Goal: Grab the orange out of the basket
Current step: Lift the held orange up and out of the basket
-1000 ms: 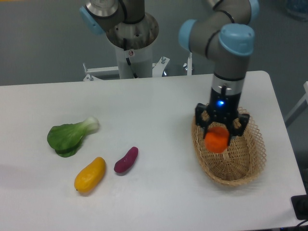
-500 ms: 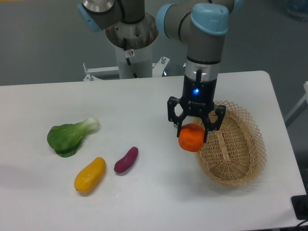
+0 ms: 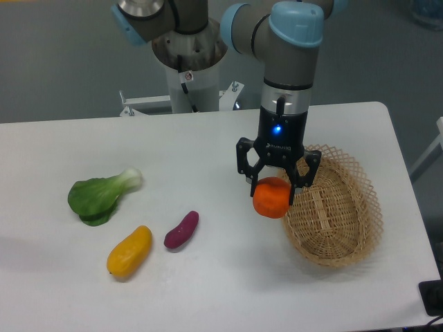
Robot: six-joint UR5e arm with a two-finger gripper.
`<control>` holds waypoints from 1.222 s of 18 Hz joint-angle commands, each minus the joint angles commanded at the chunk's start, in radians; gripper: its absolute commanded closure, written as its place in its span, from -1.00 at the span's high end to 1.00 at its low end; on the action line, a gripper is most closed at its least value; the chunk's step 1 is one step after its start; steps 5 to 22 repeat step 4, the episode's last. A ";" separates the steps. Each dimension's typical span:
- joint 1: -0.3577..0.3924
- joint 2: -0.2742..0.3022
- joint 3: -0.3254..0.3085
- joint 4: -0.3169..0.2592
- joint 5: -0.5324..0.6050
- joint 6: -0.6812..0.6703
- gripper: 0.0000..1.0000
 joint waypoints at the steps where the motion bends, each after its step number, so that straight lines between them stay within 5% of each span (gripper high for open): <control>1: 0.000 0.000 0.000 0.000 0.000 0.000 0.31; 22: 0.000 0.000 -0.003 0.000 0.002 0.000 0.31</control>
